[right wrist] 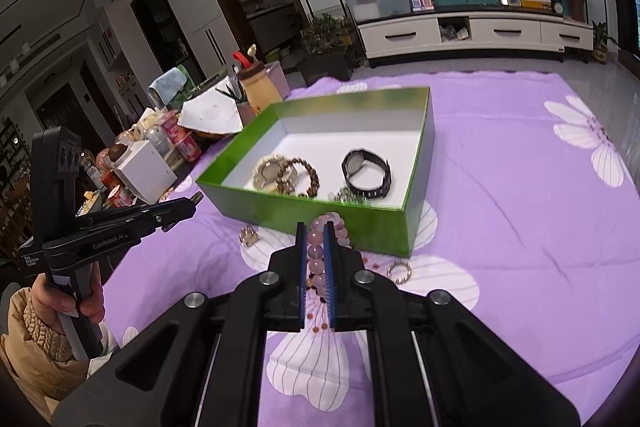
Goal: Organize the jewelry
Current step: 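Grasp the pink bead bracelet with the right tool while the left tool grasps the silver bangle, then lower the pink bracelet and silver bangle into the green box and open both tools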
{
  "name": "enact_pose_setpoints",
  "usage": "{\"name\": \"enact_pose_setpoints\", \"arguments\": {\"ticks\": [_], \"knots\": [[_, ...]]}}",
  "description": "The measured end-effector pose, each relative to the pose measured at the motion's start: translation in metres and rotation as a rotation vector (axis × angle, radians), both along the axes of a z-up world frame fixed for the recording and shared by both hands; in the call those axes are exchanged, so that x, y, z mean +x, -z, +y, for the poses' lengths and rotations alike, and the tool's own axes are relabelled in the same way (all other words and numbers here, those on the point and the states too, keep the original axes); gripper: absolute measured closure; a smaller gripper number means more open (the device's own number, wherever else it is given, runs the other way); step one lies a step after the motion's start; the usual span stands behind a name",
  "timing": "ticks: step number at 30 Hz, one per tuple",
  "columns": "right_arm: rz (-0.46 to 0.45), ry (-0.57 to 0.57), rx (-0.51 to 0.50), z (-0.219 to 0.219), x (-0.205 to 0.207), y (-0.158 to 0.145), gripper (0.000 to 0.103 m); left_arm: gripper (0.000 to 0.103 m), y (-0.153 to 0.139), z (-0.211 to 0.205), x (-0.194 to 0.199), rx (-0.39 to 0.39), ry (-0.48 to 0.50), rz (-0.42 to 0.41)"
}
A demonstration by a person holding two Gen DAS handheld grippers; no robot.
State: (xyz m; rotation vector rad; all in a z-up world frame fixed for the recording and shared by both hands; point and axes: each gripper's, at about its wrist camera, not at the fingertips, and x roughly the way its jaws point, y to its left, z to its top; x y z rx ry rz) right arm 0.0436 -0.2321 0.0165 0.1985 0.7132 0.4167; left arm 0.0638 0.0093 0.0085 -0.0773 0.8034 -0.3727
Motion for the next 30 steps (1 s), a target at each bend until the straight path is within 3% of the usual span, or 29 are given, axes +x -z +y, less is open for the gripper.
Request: {"name": "enact_pose_setpoints", "arguments": {"ticks": [12, 22, 30], "knots": [[-0.073, 0.016, -0.010, 0.001, 0.030, -0.026, 0.096, 0.098, -0.032, -0.015, 0.041, -0.013, 0.009, -0.047], [-0.066, 0.021, 0.012, 0.000, 0.080, -0.034, 0.096, 0.097, -0.033, -0.025, 0.097, -0.035, -0.004, 0.001], [-0.003, 0.049, 0.006, 0.000, 0.124, -0.015, 0.096, 0.097, -0.016, -0.028, 0.147, -0.055, -0.020, 0.073]]}}
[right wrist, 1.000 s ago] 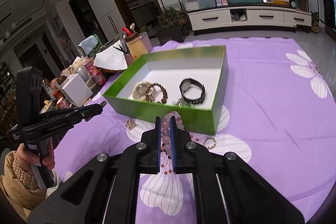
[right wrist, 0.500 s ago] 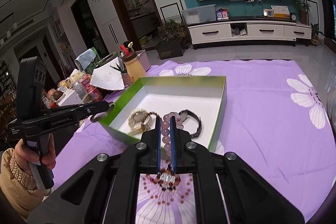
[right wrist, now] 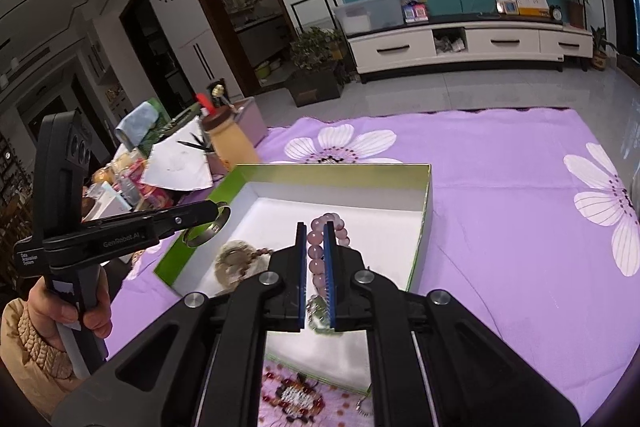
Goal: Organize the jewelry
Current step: 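Lower the pink bracelet and silver bangle into the green box and open both tools, then withdraw both open tools from the box toward the jewelry on the cloth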
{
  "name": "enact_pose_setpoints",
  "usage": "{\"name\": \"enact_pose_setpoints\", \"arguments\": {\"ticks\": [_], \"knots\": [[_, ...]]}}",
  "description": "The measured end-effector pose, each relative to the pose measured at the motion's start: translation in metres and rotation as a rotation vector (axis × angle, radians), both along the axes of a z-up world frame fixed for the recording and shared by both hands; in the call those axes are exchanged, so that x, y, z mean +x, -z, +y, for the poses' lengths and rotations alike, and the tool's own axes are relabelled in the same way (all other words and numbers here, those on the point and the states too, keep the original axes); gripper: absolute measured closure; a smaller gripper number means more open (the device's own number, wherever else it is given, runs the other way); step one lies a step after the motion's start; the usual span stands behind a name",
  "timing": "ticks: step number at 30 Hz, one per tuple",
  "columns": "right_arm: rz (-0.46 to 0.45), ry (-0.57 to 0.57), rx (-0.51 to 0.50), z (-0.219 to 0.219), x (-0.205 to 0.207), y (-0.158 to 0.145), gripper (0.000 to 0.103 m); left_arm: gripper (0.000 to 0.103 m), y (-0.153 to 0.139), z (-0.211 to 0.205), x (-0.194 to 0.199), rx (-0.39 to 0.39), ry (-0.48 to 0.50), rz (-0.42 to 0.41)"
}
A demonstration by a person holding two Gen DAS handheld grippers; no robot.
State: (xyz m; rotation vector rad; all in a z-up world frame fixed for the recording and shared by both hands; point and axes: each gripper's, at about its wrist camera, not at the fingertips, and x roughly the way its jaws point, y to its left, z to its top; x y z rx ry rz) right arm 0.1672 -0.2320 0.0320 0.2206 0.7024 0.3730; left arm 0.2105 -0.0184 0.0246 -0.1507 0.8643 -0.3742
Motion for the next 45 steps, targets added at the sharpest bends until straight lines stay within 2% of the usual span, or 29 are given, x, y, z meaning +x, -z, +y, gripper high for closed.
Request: {"name": "enact_pose_setpoints", "arguments": {"ticks": [8, 16, 18, 19, 20, 22, 23, 28, 40, 45], "knots": [[0.056, 0.023, -0.027, -0.002, 0.032, 0.020, 0.096, 0.097, 0.019, -0.010, 0.040, 0.026, -0.015, 0.043], [0.101, 0.030, -0.055, 0.003, 0.062, 0.035, 0.095, 0.097, 0.041, -0.012, 0.059, 0.046, -0.037, 0.084], [0.114, 0.039, -0.059, 0.003, 0.066, 0.039, 0.088, 0.096, 0.045, -0.012, 0.062, 0.049, -0.043, 0.089], [0.118, 0.048, -0.055, 0.002, 0.067, 0.039, 0.077, 0.093, 0.046, -0.011, 0.064, 0.049, -0.047, 0.090], [0.123, 0.053, -0.042, 0.000, 0.067, 0.040, 0.071, 0.090, 0.046, -0.009, 0.065, 0.051, -0.052, 0.090], [0.122, 0.060, -0.034, -0.003, 0.065, 0.040, 0.071, 0.082, 0.046, -0.008, 0.063, 0.050, -0.057, 0.086], [0.123, 0.062, -0.035, -0.004, 0.063, 0.040, 0.071, 0.081, 0.045, -0.006, 0.062, 0.046, -0.058, 0.084], [0.106, 0.048, -0.019, -0.010, 0.043, 0.032, 0.071, 0.062, 0.038, 0.001, 0.049, 0.036, -0.068, 0.068], [0.058, 0.031, -0.009, -0.022, -0.024, 0.005, 0.071, 0.050, 0.010, 0.020, -0.017, 0.027, -0.085, 0.006], [0.065, 0.024, -0.037, -0.023, -0.047, 0.002, 0.071, 0.050, 0.008, 0.034, -0.049, 0.039, -0.107, 0.001]]}}
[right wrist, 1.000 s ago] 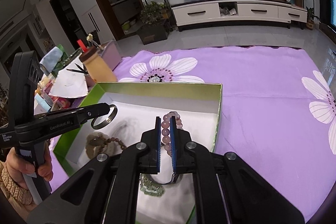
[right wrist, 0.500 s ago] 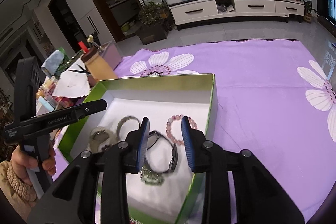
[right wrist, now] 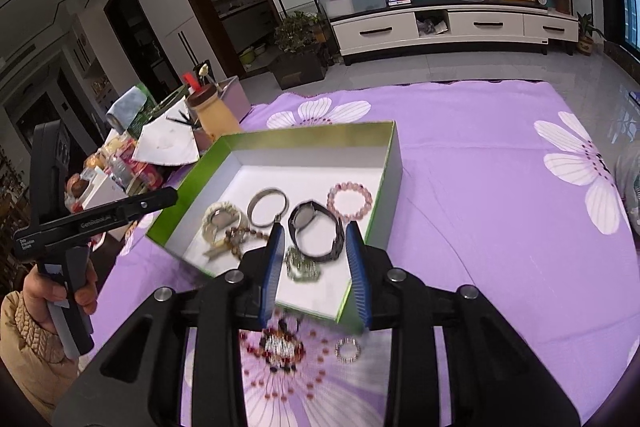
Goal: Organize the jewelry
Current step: 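Withdraw both open tools from the box toward the jewelry on the cloth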
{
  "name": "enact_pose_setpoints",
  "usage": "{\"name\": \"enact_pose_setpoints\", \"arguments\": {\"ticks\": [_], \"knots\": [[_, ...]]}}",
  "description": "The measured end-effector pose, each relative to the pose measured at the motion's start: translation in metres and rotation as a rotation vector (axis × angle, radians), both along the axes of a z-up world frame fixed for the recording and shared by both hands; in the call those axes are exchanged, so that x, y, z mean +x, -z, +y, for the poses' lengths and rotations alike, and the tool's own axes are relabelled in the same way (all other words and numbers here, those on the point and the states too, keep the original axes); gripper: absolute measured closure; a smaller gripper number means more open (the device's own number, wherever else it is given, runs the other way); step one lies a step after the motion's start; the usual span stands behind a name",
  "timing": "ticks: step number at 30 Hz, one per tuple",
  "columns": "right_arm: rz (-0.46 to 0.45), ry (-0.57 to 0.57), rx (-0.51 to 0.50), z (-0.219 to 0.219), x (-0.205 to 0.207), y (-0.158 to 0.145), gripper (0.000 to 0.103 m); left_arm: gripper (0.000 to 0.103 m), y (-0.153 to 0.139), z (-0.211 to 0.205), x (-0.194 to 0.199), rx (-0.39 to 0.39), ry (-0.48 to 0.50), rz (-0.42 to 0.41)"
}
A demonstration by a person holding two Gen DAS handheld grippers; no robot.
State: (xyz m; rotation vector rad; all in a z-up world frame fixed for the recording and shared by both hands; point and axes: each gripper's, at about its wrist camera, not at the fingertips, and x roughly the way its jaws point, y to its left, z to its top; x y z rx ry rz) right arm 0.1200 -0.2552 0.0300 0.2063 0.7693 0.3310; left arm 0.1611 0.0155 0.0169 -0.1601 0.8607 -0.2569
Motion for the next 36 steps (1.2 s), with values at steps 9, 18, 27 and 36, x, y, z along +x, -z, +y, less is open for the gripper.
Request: {"name": "enact_pose_setpoints", "arguments": {"ticks": [9, 18, 27, 36], "knots": [[0.034, 0.001, -0.016, -0.002, -0.033, 0.003, 0.071, 0.049, 0.007, 0.015, -0.043, -0.019, -0.012, 0.033], [0.109, 0.008, -0.069, 0.003, -0.068, 0.039, 0.071, 0.043, 0.029, 0.016, -0.085, 0.018, -0.040, 0.046], [0.167, 0.062, -0.151, 0.001, -0.083, 0.082, 0.071, 0.043, 0.062, 0.027, -0.108, -0.039, -0.098, 0.114], [0.151, 0.057, -0.214, 0.006, -0.070, 0.095, 0.071, 0.043, 0.078, 0.030, -0.099, -0.003, -0.109, 0.110]]}}
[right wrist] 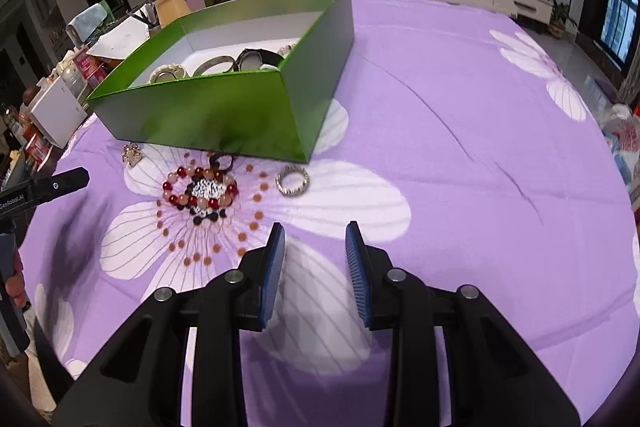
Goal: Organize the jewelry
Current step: 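Withdraw both open tools from the box toward the jewelry on the cloth, then grasp the small gold charm with the left tool while the right tool grasps the gold-and-black ring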
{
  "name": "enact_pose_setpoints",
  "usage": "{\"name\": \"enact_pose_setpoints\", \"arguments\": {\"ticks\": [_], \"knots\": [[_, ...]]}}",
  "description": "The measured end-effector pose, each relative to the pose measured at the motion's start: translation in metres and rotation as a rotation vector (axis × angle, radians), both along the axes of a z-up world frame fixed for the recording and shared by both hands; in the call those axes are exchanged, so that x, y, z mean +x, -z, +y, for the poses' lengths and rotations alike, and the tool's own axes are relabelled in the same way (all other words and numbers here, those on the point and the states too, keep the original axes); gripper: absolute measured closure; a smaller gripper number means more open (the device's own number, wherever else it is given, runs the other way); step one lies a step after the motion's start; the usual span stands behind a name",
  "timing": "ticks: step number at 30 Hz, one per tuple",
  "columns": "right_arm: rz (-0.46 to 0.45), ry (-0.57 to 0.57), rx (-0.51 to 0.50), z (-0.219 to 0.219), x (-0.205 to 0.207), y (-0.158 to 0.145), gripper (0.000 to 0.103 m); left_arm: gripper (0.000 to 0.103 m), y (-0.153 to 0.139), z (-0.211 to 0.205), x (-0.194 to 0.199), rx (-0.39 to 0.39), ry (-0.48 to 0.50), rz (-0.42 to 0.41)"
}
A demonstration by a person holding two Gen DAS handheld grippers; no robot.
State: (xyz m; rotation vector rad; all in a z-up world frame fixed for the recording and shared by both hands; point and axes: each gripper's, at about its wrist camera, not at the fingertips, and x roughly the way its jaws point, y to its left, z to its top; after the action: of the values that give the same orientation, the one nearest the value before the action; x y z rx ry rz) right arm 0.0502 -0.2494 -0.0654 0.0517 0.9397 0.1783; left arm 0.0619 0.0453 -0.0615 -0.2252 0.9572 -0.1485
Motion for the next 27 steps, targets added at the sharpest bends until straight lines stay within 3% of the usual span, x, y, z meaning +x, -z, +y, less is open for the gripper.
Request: {"name": "enact_pose_setpoints", "arguments": {"ticks": [20, 27], "knots": [[-0.026, -0.055, -0.078, 0.024, 0.030, 0.007, 0.071, 0.043, 0.018, -0.034, 0.040, 0.103, 0.097, -0.029], [-0.040, -0.073, -0.111, 0.034, 0.039, 0.009, 0.071, 0.048, 0.021, -0.041, 0.046, 0.118, 0.130, -0.047]]}}
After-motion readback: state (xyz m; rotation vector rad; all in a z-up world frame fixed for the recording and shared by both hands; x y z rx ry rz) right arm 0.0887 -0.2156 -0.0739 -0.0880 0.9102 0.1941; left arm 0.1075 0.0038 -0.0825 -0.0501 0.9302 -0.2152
